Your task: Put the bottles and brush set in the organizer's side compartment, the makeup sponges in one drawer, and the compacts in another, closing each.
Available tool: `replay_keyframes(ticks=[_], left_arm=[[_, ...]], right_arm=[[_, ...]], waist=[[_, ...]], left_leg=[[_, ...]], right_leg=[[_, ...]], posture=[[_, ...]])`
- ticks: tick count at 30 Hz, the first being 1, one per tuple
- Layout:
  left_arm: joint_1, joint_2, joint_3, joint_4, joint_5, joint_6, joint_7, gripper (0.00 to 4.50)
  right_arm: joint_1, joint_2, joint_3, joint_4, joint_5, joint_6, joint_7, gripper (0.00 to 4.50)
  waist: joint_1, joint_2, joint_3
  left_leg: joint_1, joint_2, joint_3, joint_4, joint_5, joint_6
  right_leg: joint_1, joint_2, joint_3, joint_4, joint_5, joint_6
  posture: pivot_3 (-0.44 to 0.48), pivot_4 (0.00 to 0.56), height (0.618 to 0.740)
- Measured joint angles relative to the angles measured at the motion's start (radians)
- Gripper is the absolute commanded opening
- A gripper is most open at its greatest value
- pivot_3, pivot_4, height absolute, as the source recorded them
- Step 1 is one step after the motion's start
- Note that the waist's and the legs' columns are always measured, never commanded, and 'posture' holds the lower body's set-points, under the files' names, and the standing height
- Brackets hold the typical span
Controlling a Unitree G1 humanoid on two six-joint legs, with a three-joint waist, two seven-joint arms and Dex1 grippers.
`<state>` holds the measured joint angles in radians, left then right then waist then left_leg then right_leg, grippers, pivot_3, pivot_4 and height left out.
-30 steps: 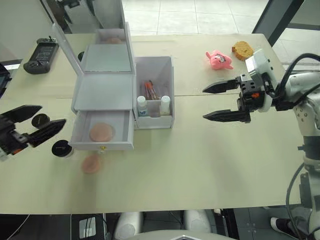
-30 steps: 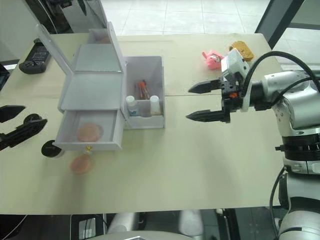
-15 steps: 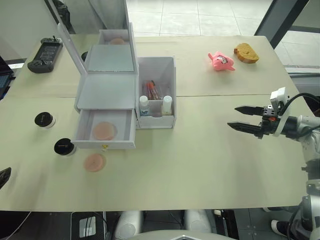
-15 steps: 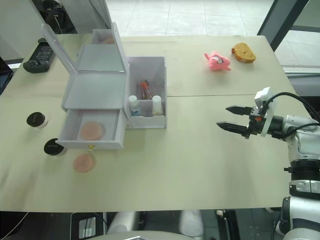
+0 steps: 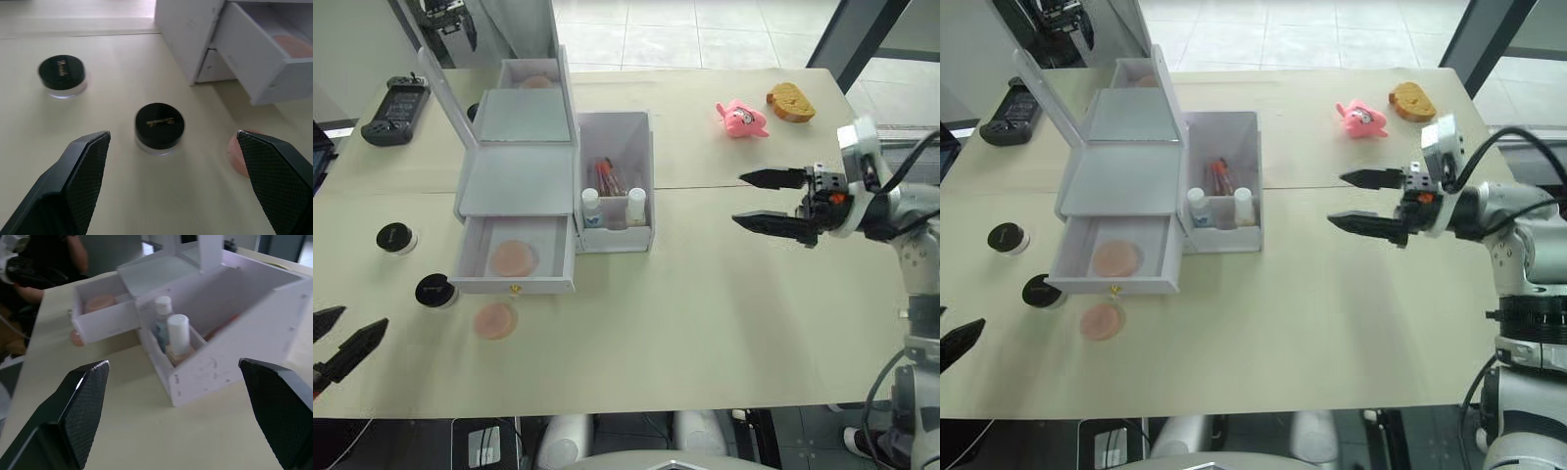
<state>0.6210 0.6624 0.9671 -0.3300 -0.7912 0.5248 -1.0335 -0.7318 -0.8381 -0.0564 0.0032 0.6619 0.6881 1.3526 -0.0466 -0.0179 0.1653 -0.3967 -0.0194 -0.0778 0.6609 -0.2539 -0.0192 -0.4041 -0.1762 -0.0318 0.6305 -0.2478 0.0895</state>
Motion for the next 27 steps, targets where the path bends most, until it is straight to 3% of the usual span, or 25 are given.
replay_keyframes(ticks=[4,8,16,23,27], left_arm=[[0.049,-0.041,-0.034,-0.158,-0.042,0.021,0.017,4.47],[0.064,-0.131,-0.111,-0.278,-0.03,-0.006,0.092,4.47],[0.08,-0.306,-0.303,-0.363,0.153,-0.107,0.295,4.47],[-0.011,-0.258,-0.533,-0.368,0.314,0.034,0.507,4.47],[-0.092,-0.23,-0.57,-0.368,0.34,0.123,0.593,4.47]], right_arm=[[-0.173,-0.002,0.082,-0.089,0.03,0.107,0.027,4.5],[-0.321,0.033,0.157,-0.071,0.049,0.216,0.043,4.5],[-0.351,0.012,0.221,-0.071,0.043,0.234,0.137,4.5],[-0.392,0.062,0.219,-0.006,0.008,0.193,0.105,4.5],[-0.396,0.06,0.207,0.004,0.002,0.19,0.103,4.5]], waist=[[0.012,0.0,0.0],[0.024,-0.001,0.0],[0.035,-0.002,-0.001],[0.035,-0.002,-0.001],[0.034,-0.002,-0.001]], left_leg=[[0.0,0.0,-0.001,0.0,0.0,0.0],[0.0,0.0,-0.001,0.001,0.0,0.0],[-0.001,-0.001,0.0,0.003,0.0,0.0],[-0.001,-0.001,-0.001,0.003,0.0,0.0],[-0.001,-0.001,-0.001,0.003,0.0,0.0]], right_leg=[[0.001,0.0,-0.002,-0.001,0.0,0.0],[0.001,0.0,-0.001,-0.001,0.0,0.0],[0.001,0.0,-0.002,-0.001,0.0,0.0],[0.001,0.0,-0.001,0.001,0.0,0.0],[0.0,0.0,-0.002,0.001,0.0,0.0]], posture=[[0.0,0.15,0.74],[0.0,0.15,0.74],[0.0,0.15,0.74],[0.0,0.15,0.74],[0.0,0.15,0.74]])
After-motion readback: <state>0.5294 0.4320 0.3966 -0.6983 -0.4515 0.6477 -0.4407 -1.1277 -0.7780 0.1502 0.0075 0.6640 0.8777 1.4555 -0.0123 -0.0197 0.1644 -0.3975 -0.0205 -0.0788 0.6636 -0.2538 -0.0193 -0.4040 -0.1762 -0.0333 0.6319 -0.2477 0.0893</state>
